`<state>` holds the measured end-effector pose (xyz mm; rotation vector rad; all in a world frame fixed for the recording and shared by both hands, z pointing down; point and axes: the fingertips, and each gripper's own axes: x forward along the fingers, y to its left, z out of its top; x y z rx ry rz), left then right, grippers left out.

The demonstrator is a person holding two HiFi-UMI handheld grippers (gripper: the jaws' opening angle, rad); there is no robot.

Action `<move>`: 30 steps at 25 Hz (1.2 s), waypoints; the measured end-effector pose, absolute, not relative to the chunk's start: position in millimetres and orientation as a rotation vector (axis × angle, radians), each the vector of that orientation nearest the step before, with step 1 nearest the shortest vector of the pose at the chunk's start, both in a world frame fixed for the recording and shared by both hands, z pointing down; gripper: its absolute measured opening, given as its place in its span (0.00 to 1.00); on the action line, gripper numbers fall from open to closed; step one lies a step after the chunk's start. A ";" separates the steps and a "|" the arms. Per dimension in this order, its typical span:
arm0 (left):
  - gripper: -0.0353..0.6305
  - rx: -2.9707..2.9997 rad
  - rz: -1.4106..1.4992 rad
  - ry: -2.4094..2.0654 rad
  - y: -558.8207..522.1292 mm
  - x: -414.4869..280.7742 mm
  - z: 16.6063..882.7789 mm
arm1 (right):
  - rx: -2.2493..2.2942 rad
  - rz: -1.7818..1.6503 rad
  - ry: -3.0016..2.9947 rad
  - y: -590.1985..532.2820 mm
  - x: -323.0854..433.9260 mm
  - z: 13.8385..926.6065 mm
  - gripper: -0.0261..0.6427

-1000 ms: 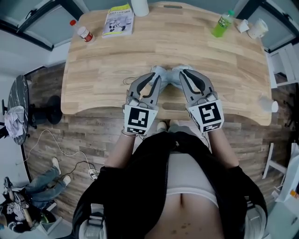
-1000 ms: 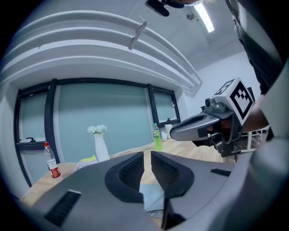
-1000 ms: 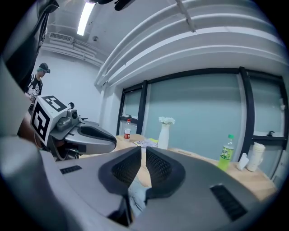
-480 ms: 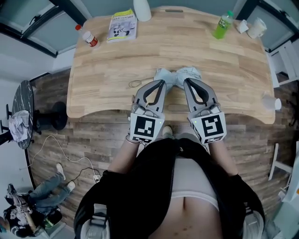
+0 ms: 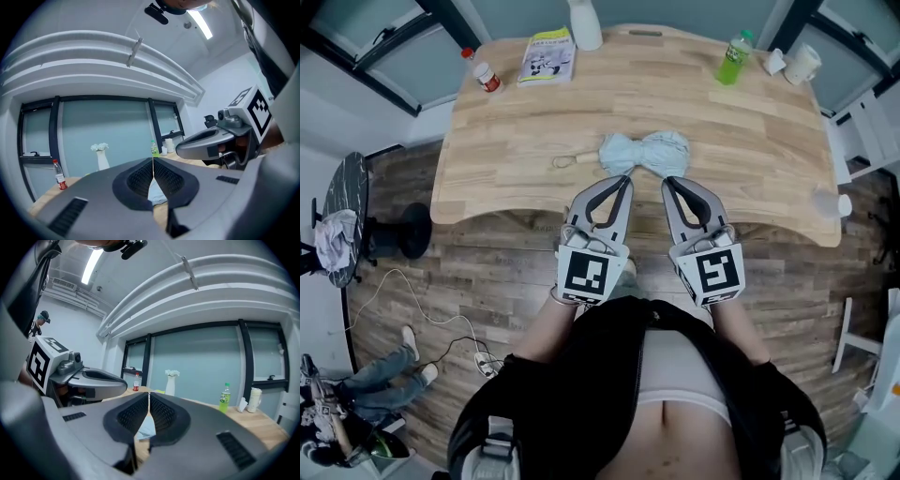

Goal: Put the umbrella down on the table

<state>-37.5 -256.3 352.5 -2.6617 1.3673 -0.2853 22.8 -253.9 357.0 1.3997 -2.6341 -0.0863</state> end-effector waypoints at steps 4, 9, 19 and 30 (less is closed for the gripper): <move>0.07 -2.658 -0.252 1.395 -220.2 -27.0 349.8 | 1.396 -0.071 -2.665 -218.0 32.2 357.0 0.09; 0.07 -2.659 -0.244 1.408 -170.9 -13.0 347.5 | 1.401 -0.072 -2.663 -170.2 44.6 354.2 0.09; 0.07 -2.669 -0.230 1.404 -77.9 16.2 331.9 | 1.404 -0.107 -2.730 -78.7 64.7 319.6 0.09; 0.07 -2.700 -0.214 1.412 -40.7 20.8 324.1 | 1.375 -0.072 -2.737 -41.7 63.0 324.2 0.09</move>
